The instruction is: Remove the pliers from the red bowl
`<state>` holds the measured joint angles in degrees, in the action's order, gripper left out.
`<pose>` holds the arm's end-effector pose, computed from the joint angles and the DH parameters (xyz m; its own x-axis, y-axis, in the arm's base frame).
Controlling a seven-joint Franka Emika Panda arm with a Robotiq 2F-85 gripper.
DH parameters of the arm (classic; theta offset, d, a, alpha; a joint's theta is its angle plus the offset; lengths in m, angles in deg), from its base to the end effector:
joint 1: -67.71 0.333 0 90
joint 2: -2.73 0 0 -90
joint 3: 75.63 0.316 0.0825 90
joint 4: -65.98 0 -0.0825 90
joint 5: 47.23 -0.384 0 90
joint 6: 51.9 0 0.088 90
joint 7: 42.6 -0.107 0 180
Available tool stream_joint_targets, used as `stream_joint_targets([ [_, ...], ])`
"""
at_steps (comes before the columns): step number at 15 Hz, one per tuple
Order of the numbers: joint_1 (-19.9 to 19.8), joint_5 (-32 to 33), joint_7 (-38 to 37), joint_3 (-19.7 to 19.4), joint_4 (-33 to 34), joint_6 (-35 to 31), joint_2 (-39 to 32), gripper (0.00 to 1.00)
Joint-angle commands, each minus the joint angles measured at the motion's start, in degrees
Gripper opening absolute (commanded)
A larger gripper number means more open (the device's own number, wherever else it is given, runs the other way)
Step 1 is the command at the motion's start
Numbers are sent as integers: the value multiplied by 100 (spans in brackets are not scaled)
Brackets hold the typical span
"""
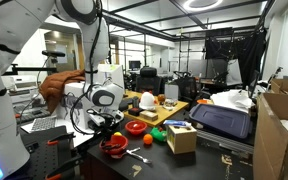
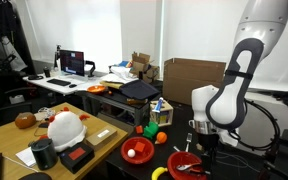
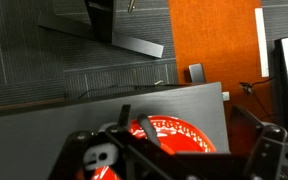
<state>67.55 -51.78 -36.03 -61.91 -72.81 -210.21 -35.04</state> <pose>0.4034 0.1180 0.0333 0.9215 0.2603 -0.2884 0.2131 -0.9594 -0.1848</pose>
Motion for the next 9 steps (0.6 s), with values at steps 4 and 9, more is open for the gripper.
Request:
stream_joint_targets([
  [4,90,257,367,-3,136,99,-104,100],
  [9,439,761,310,-282,91,-115,-208,100],
])
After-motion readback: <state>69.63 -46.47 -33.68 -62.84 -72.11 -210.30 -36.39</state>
